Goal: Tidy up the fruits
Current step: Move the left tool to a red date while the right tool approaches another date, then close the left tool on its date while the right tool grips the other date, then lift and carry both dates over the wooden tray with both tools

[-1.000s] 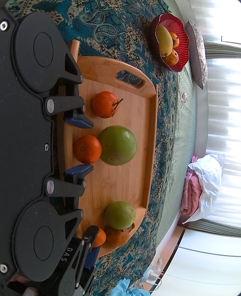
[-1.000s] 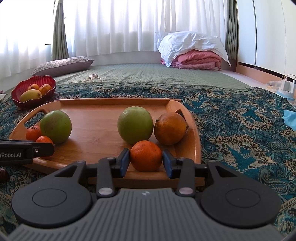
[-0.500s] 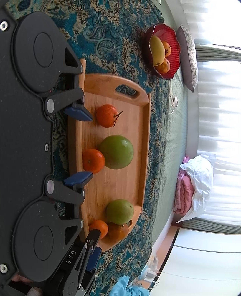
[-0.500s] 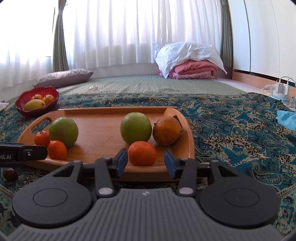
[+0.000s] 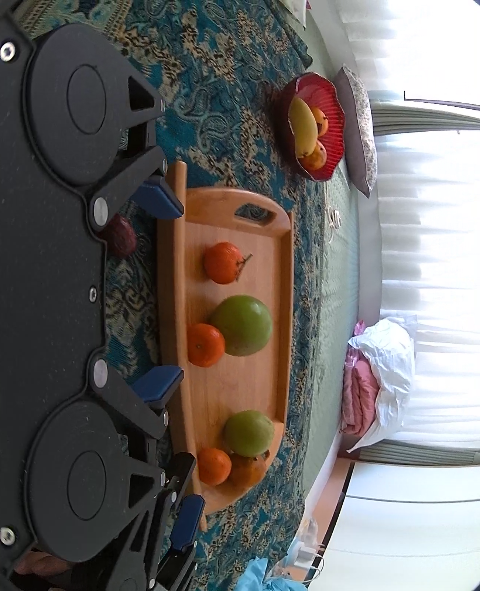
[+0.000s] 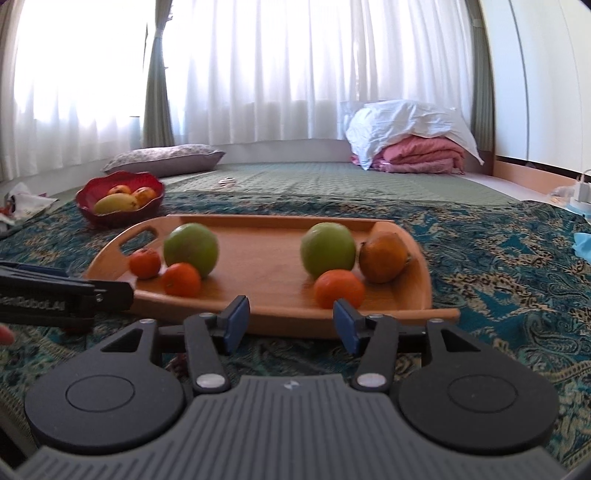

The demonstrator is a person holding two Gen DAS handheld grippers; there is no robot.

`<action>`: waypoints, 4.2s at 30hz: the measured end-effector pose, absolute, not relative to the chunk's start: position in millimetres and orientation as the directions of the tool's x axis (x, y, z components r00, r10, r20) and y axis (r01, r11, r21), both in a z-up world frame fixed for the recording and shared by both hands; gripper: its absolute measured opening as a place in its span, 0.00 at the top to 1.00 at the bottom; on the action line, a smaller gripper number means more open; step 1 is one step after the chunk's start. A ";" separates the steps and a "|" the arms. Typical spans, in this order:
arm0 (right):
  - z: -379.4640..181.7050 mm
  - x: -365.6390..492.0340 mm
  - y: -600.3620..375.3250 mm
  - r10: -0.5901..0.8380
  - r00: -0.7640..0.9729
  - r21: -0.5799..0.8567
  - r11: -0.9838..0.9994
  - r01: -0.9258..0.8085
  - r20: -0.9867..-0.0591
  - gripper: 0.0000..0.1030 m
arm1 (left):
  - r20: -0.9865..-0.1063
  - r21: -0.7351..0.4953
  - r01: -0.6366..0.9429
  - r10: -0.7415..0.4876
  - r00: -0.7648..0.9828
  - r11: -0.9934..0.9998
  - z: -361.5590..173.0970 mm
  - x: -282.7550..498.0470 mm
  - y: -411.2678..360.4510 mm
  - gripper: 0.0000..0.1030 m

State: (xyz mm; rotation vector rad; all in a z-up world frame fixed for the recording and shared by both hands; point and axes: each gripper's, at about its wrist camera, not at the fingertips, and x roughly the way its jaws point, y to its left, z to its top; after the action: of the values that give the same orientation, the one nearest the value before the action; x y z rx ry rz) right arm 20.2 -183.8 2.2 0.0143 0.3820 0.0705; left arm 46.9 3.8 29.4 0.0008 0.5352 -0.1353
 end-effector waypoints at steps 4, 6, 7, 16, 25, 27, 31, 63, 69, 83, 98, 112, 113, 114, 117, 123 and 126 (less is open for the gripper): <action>-0.4 14.2 -175.4 0.094 0.922 0.016 0.995 -0.094 -0.376 0.34 | -0.521 -0.041 0.105 -0.111 0.846 0.994 23.0 41.8 10.9 0.16; -1.1 11.5 -172.6 0.104 0.920 0.019 0.994 -0.104 -0.378 0.34 | -0.526 -0.047 0.097 -0.107 0.844 0.994 21.2 39.3 14.0 0.16; -1.7 10.3 -171.1 0.109 0.919 0.020 0.994 -0.110 -0.379 0.33 | -0.527 -0.050 0.095 -0.107 0.843 0.994 20.6 37.7 15.3 0.16; -10.1 6.1 -157.5 0.150 0.900 0.030 0.988 -0.151 -0.410 0.33 | -0.531 -0.038 0.075 -0.084 0.843 0.996 13.6 28.7 18.3 0.16; -12.4 6.4 -147.8 0.179 0.890 0.039 0.983 -0.179 -0.420 0.33 | -0.553 -0.060 0.071 -0.092 0.828 0.996 8.3 31.0 22.5 0.30; -12.3 7.6 -146.2 0.182 0.889 0.039 0.982 -0.183 -0.421 0.33 | -0.555 -0.066 0.070 -0.095 0.826 0.995 8.0 31.7 23.4 0.35; -12.6 8.7 -143.8 0.190 0.885 0.045 0.981 -0.189 -0.425 0.36 | -0.564 -0.081 0.064 -0.099 0.820 0.995 7.0 34.4 25.4 0.44; -14.0 21.0 -129.8 0.181 0.870 0.033 0.982 -0.186 -0.459 0.75 | -0.574 -0.082 0.022 -0.065 0.817 0.996 4.5 43.6 31.9 0.74; -10.4 20.9 -132.2 0.182 0.874 0.036 0.982 -0.185 -0.450 0.77 | -0.560 -0.082 0.033 -0.073 0.826 0.996 10.4 42.6 29.2 0.74; 9.9 24.8 -148.5 0.152 0.908 0.056 0.988 -0.142 -0.390 0.78 | -0.502 -0.071 0.067 -0.094 0.860 0.995 36.9 52.7 19.0 0.74; 39.0 62.3 -166.9 0.112 0.930 0.087 0.992 -0.086 -0.350 0.78 | -0.464 -0.082 0.097 -0.124 0.877 0.992 70.9 103.0 9.8 0.74; 47.0 124.4 -186.5 0.080 0.913 0.101 0.994 -0.043 -0.400 0.78 | -0.551 -0.058 0.077 -0.096 0.829 0.995 67.8 189.4 6.2 0.74; 44.5 127.5 -187.2 0.084 0.908 0.105 0.994 -0.044 -0.410 0.78 | -0.558 -0.056 0.075 -0.093 0.824 0.996 65.6 192.9 5.5 0.74; 41.7 129.9 -187.9 0.086 0.903 0.109 0.993 -0.044 -0.421 0.78 | -0.568 -0.055 0.072 -0.091 0.818 0.996 63.1 197.1 5.1 0.74; 33.4 133.0 -186.8 0.083 0.894 0.103 0.994 -0.041 -0.441 0.77 | -0.594 -0.068 0.068 -0.095 0.799 0.995 55.9 205.5 6.6 0.74; 22.6 133.2 -180.2 0.082 0.886 0.071 0.996 -0.056 -0.457 0.77 | -0.617 -0.067 0.058 -0.087 0.782 0.996 48.2 220.8 8.1 0.74; 20.3 133.9 -177.4 0.080 0.884 0.063 0.996 -0.058 -0.461 0.77 | -0.624 -0.066 0.055 -0.085 0.777 0.996 45.5 224.9 8.8 0.74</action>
State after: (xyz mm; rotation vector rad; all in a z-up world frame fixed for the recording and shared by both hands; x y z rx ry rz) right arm 133.9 -177.4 20.3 0.0474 0.4819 0.0720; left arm 224.9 8.8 45.5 -0.0448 0.6771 -0.0757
